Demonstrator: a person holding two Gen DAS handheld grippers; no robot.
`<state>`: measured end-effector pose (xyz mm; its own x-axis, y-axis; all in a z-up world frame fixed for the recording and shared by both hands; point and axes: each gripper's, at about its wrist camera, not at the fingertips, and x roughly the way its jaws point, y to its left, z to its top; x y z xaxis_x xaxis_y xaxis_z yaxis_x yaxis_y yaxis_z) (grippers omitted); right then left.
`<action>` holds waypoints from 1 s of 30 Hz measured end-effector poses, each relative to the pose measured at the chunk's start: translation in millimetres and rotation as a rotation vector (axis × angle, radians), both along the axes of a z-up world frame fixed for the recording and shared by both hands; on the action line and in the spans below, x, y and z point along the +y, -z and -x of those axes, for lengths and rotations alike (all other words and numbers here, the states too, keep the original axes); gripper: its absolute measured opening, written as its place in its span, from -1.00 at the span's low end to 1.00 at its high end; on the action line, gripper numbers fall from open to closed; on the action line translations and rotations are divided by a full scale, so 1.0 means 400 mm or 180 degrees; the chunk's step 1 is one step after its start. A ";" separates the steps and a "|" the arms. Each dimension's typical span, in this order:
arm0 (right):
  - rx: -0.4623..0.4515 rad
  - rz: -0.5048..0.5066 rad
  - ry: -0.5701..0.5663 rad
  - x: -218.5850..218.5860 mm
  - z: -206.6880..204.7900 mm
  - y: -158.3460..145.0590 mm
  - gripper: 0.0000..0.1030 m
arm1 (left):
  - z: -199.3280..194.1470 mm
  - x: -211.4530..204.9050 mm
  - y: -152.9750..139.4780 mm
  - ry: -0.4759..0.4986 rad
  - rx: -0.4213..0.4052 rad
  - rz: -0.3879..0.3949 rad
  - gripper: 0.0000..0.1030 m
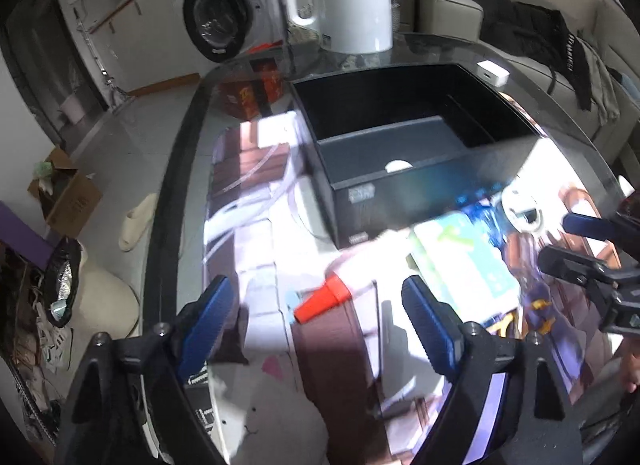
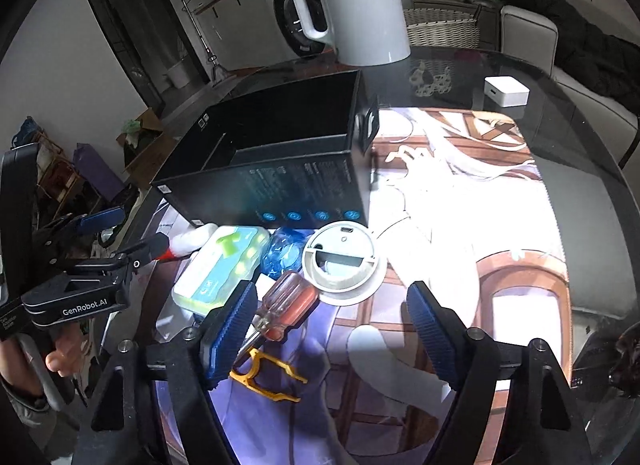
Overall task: Organize rigid objects
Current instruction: 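Lower both tools toward the cluttered items beside the black box, then grasp the white block with left tool while right tool grasps the red screwdriver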
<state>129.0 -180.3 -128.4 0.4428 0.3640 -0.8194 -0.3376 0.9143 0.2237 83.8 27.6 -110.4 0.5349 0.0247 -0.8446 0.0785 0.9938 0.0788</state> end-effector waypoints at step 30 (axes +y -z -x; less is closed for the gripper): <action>0.0197 0.0104 0.0065 -0.049 -0.012 0.015 0.15 | 0.014 -0.101 0.066 0.0464 0.0459 0.0012 -0.26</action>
<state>133.9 -200.1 -134.5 0.3981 0.3280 -0.8567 -0.3053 0.9280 0.2134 78.3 -12.7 -137.0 0.4061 -0.0475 -0.9126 0.2318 0.9713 0.0526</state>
